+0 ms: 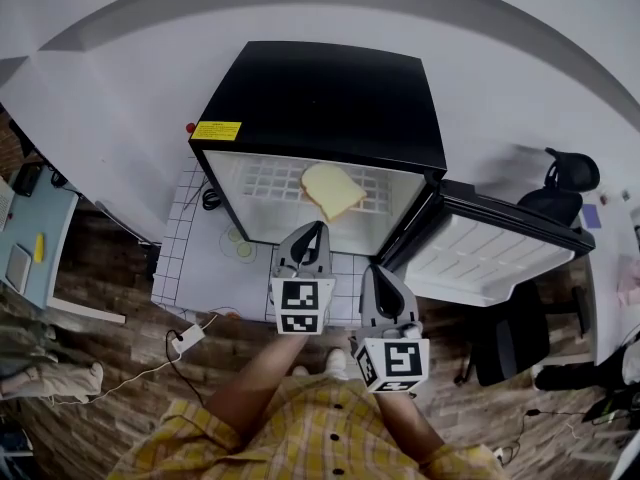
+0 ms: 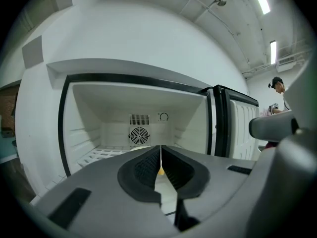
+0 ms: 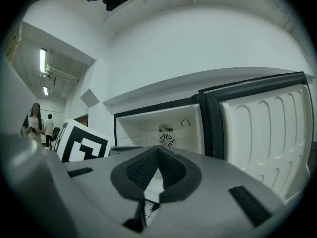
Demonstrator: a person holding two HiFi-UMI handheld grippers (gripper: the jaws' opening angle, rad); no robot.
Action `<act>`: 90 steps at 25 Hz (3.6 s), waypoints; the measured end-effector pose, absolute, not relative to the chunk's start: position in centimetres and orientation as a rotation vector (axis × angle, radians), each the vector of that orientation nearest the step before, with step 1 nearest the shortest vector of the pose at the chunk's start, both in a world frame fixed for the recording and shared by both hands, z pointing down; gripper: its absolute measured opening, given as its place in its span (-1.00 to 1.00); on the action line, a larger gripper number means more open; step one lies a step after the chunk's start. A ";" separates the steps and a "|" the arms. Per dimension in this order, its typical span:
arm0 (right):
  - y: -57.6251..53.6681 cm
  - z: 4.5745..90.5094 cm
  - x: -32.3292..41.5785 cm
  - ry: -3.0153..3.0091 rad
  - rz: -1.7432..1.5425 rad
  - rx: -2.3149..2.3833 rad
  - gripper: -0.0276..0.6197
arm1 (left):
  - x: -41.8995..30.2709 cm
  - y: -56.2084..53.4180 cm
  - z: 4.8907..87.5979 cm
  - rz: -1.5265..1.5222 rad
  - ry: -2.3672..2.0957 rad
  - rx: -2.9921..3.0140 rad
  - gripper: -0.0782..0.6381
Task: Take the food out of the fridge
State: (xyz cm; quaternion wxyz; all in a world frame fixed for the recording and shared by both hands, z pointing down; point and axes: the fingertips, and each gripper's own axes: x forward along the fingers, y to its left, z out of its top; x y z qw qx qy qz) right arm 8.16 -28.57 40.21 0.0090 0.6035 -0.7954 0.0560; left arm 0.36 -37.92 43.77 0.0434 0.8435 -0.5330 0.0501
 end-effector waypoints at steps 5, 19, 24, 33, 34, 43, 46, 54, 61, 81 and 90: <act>-29.1 40.6 8.6 -2.483 0.195 1.884 -0.90 | 0.9 -39.9 46.5 -0.044 -1.395 2.376 -0.50; -30.1 41.0 9.2 -2.478 0.209 1.880 -0.89 | 1.2 -43.1 50.9 -0.852 -0.796 1.451 -0.17; -30.2 41.2 9.6 -2.466 0.201 1.881 -0.90 | 1.5 -43.8 51.5 -0.855 -0.816 1.426 -0.18; -30.6 41.4 10.2 -2.445 0.189 1.884 -0.90 | 1.1 -44.8 51.6 -0.900 -0.812 1.418 -0.43; -30.7 41.4 10.1 -2.447 0.190 1.883 -0.90 | 1.1 -44.8 51.4 -0.901 -0.812 1.424 -0.50; -30.7 41.4 10.3 -2.452 0.202 1.882 -0.90 | 0.7 -44.2 50.4 -0.889 -0.836 1.488 -0.54; -30.7 41.3 10.4 -2.453 0.204 1.889 -0.90 | 0.6 -43.4 48.9 -0.812 -0.892 1.650 -0.54; -30.7 41.3 10.2 -2.463 0.214 1.889 -0.90 | 0.9 -40.2 46.2 -0.411 -1.240 2.192 -0.54; -31.0 41.5 9.6 -2.464 0.249 1.882 -0.90 | 1.5 -36.8 44.5 -0.128 -1.512 2.443 -0.54; -30.4 41.2 8.1 -2.485 0.199 1.851 -0.90 | -0.2 -32.3 40.7 0.014 -1.781 2.584 -0.54; -30.3 41.0 7.7 -2.484 0.188 1.848 -0.90 | -0.2 -31.8 40.6 0.026 -1.775 2.599 -0.54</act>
